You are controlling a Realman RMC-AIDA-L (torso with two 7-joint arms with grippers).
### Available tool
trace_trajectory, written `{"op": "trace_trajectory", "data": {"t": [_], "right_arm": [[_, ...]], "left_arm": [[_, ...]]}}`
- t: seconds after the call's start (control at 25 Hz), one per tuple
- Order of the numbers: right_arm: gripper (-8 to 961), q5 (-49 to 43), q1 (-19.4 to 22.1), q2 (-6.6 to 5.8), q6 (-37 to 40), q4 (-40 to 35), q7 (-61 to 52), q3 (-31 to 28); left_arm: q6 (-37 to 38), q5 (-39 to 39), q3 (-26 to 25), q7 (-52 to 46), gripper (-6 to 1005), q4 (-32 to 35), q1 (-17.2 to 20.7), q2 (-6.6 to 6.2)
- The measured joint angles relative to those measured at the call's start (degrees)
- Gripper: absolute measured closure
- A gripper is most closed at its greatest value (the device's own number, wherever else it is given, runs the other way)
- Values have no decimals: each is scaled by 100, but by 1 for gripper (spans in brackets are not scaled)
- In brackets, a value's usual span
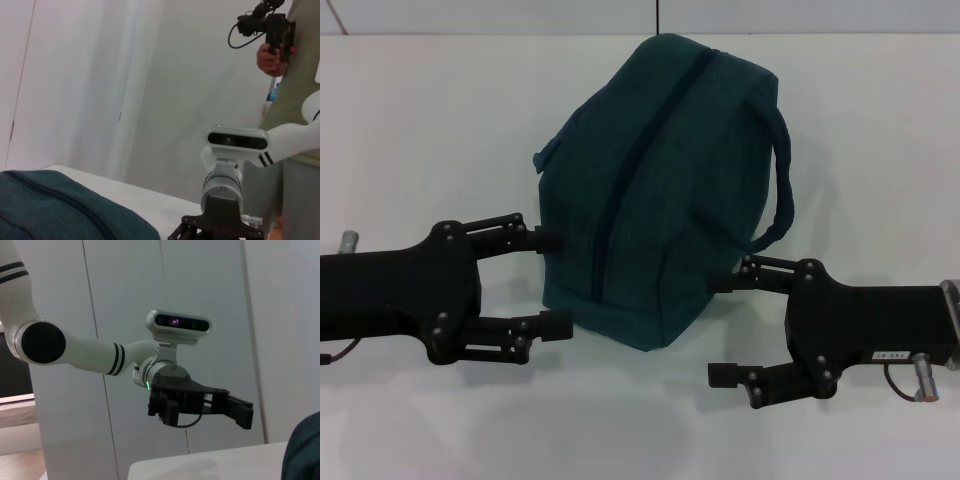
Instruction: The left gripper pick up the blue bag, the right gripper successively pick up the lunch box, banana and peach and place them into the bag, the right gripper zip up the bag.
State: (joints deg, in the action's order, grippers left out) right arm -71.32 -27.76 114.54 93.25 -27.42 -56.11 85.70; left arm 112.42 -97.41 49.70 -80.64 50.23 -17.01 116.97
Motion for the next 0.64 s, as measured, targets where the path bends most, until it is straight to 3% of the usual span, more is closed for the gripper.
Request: {"op": "trace_trajectory", "data": {"t": [0.64], "right_arm": [[68, 23, 85, -6, 7, -15, -9, -157]], "left_arm": [[17, -38, 40, 297, 125, -131, 33, 50]]}}
